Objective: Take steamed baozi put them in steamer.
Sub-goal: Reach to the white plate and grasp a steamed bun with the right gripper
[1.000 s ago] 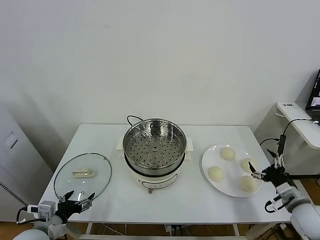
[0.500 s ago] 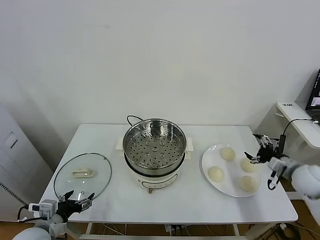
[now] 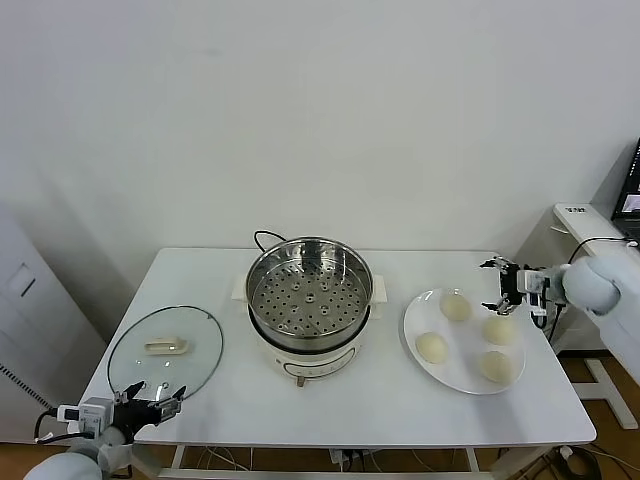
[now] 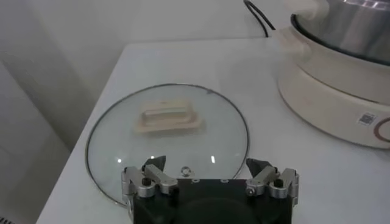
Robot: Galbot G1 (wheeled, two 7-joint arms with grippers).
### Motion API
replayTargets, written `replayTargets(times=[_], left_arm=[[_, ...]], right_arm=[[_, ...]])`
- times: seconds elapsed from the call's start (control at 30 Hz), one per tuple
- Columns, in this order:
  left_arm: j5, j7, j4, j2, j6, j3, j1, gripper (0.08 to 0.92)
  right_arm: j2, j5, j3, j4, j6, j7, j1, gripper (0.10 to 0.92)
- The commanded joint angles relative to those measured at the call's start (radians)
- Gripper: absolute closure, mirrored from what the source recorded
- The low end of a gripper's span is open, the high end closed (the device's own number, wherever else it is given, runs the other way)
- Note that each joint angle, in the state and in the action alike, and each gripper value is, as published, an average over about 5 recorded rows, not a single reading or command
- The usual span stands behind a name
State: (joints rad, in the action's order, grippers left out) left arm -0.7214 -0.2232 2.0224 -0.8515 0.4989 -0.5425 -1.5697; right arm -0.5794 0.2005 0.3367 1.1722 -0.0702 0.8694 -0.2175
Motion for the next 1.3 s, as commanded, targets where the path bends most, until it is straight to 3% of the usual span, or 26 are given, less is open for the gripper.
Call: replayTargets(times=[0.03,0.33,1.03,1.3], left_arm=[[0.007,0.000,-0.006,-0.002,0.002,-0.003,0.004,0.177],[0.006,0.000,-0.004,0.003,0.002,-0.008,0.001,0.177],[0.009,0.000,0.014,0.000,0.000,-0.008,-0.008,0.177],[0.012,-0.001,0.022,-0.002,-0.001,-0.006,-0.011,0.177]], right_arm=[[-0.133,0.030,0.365,-0.279,-0.076,0.194,0.358,0.203],[-0.300,0.062,0.348,-0.489,-0.152,0.205,0.339,0.203],[-0.374,0.154,0.249,-0.569,-0.150,0.155,0.223,0.211],[-0.409,0.181,0.194,-0.630,-0.141,0.127,0.217,0.327]])
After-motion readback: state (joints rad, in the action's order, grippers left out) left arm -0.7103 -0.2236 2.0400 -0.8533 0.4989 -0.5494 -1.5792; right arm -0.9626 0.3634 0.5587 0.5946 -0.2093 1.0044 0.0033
